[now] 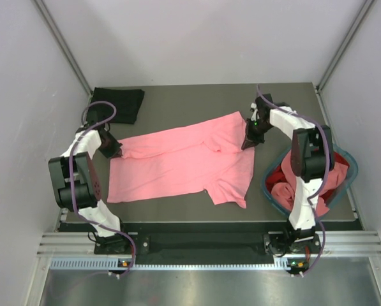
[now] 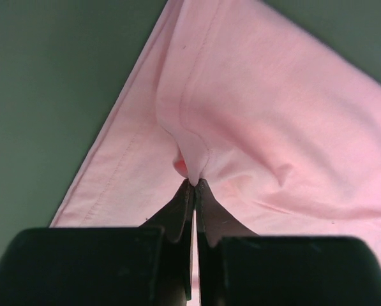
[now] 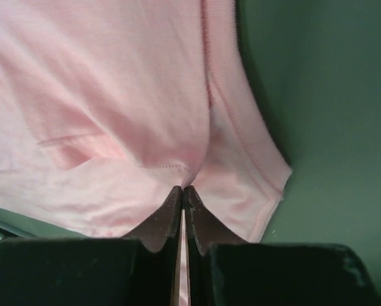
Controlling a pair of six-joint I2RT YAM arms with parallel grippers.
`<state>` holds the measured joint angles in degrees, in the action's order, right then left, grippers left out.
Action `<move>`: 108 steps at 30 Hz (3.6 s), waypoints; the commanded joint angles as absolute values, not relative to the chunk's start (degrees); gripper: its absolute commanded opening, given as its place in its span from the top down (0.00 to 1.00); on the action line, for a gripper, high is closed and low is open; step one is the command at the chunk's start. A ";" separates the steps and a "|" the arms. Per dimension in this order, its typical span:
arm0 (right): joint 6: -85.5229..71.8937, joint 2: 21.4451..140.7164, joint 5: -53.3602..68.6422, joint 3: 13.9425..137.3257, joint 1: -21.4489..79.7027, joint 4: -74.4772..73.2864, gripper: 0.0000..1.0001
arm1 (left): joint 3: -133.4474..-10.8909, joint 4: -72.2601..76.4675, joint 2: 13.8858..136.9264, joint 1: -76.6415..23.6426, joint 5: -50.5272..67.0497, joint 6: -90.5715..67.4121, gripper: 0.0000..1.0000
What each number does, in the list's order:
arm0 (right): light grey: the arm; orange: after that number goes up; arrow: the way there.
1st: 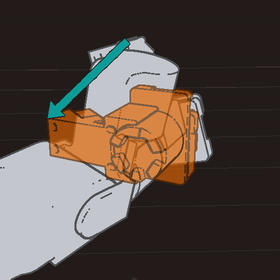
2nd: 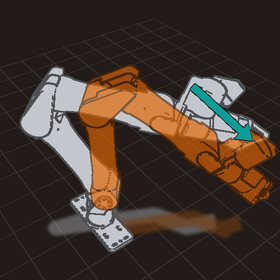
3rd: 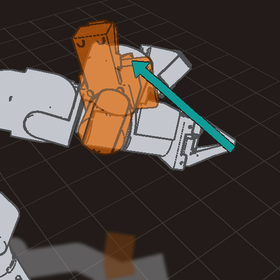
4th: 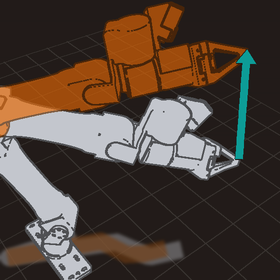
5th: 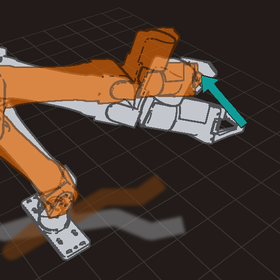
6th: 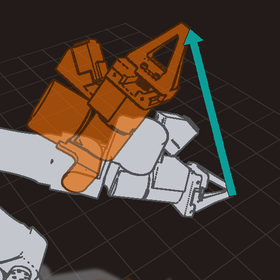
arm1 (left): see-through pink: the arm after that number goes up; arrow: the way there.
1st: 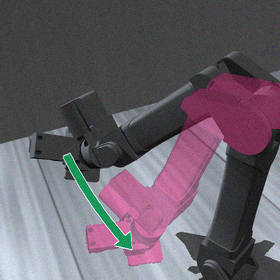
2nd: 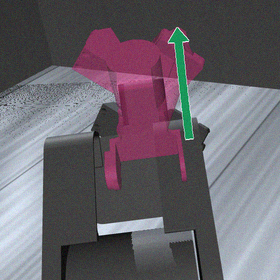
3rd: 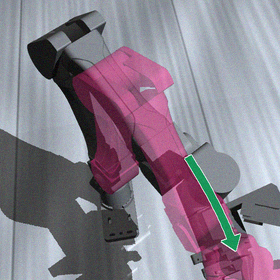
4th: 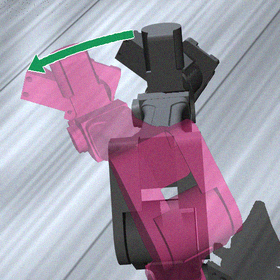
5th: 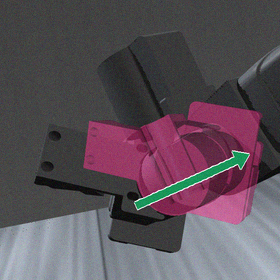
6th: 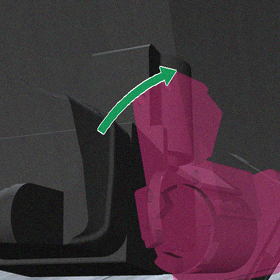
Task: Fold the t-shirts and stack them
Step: Fold the tshirt
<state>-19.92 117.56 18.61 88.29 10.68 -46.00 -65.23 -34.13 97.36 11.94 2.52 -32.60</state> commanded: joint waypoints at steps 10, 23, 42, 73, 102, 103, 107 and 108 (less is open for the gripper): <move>-33.46 108.54 30.92 94.57 6.60 -32.81 1.00 | -78.30 -35.42 99.58 11.78 1.76 -26.38 1.00; -47.54 112.94 37.53 100.19 3.34 -17.67 1.00 | -87.97 -33.66 107.48 12.22 -0.36 -23.38 1.00; -54.32 119.70 40.96 106.08 2.81 -5.89 1.00 | -97.12 -29.89 114.87 13.36 -0.26 -24.17 1.00; -47.64 112.77 39.99 99.33 2.81 -21.18 1.00 | -97.57 -33.75 116.37 13.89 4.39 -22.68 1.00; -30.59 100.72 32.61 85.34 3.08 -37.79 1.00 | -87.02 -41.22 109.60 16.17 1.76 -20.30 1.00; -29.45 100.72 32.17 85.43 2.99 -38.75 1.00 | -86.58 -41.31 109.51 16.26 1.76 -20.22 1.00; -27.25 100.55 30.06 85.17 2.99 -40.25 1.00 | -84.82 -41.75 109.34 16.52 1.93 -20.04 1.00; -26.99 100.63 30.06 84.82 3.08 -40.25 1.00 | -84.21 -41.75 109.34 16.52 2.02 -19.95 1.00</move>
